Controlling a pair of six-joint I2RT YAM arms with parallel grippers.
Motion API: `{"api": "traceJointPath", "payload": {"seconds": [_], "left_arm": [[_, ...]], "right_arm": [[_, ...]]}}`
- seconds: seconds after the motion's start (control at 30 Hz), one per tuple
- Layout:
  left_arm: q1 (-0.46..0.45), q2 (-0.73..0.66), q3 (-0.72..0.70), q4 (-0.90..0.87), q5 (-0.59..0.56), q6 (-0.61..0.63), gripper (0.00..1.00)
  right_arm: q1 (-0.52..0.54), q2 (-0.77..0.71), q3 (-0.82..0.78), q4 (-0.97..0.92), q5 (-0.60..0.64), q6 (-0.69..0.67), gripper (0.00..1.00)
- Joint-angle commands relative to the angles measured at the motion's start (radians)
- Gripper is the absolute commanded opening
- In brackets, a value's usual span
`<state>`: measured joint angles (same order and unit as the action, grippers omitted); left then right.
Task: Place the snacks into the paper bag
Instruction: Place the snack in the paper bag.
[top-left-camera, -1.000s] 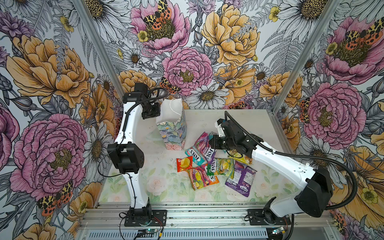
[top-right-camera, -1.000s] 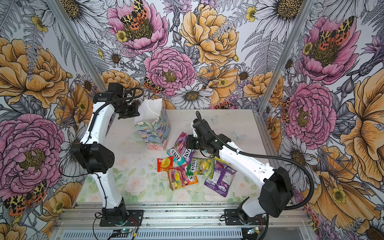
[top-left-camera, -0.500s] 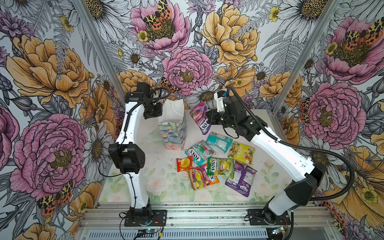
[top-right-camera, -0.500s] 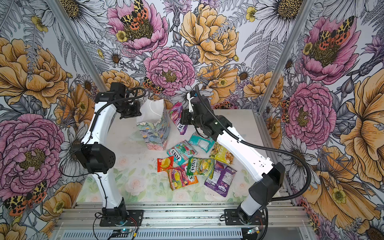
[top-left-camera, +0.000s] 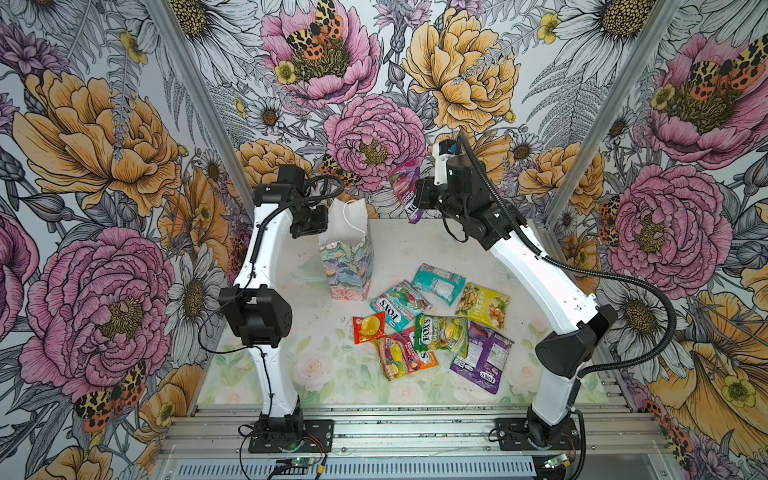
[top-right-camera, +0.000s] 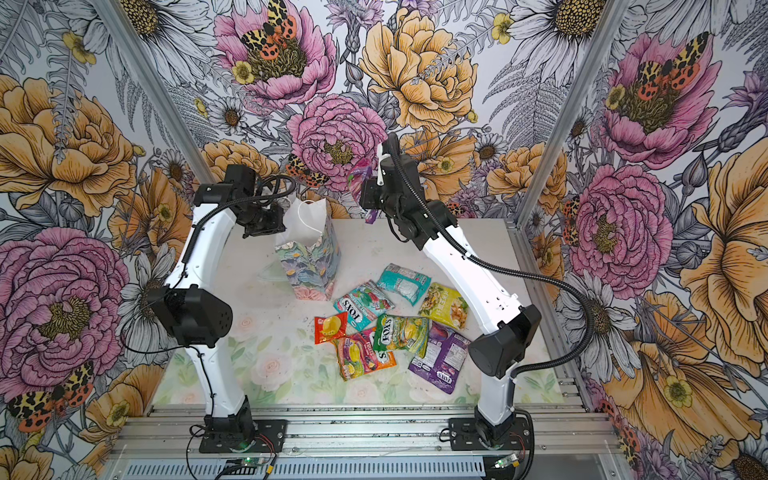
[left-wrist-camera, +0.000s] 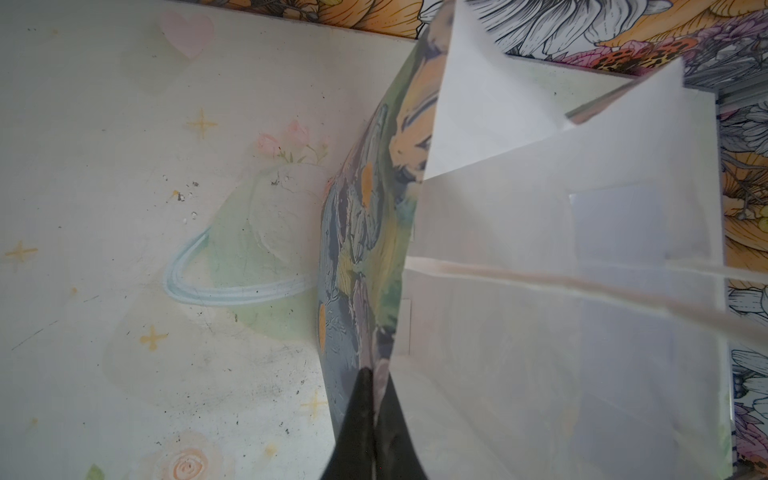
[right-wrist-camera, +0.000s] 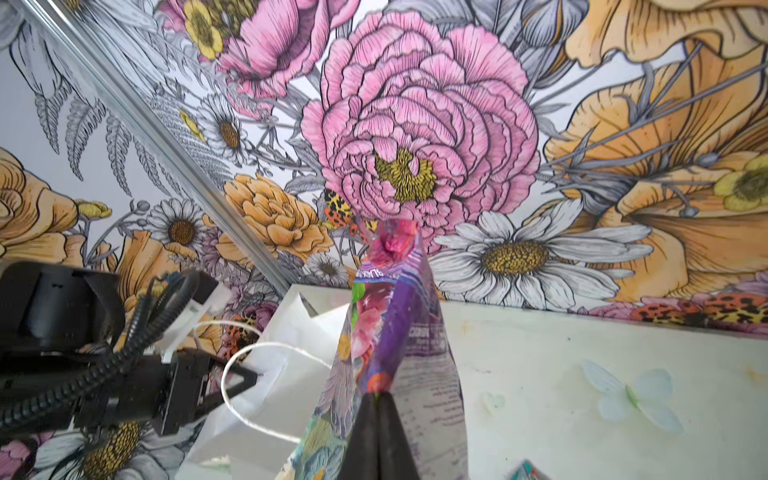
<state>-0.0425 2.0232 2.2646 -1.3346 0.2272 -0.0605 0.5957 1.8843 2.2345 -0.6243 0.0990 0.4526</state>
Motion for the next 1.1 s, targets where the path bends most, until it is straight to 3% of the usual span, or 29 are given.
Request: {"api": "traceJointPath", "payload": {"seconds": [0.0,0.43,1.07], "left_arm": [[-0.016,-0.033,0.027,-0.002,-0.021,0.006,0.0],[-0.029,-0.03,0.042,-0.002,0.011,0.004,0.0],[-0.04,-0.037,0.027,-0.002,0.018,-0.01,0.0]], "right_arm": [[0.0,0.062,0.128,0.041,0.012,-0.025,0.0],[0.012,0.332,0.531,0.053,-0.031,0.002,0.0],[0.066,0.437,0.554,0.242,-0.085,0.106,0.0]]}}
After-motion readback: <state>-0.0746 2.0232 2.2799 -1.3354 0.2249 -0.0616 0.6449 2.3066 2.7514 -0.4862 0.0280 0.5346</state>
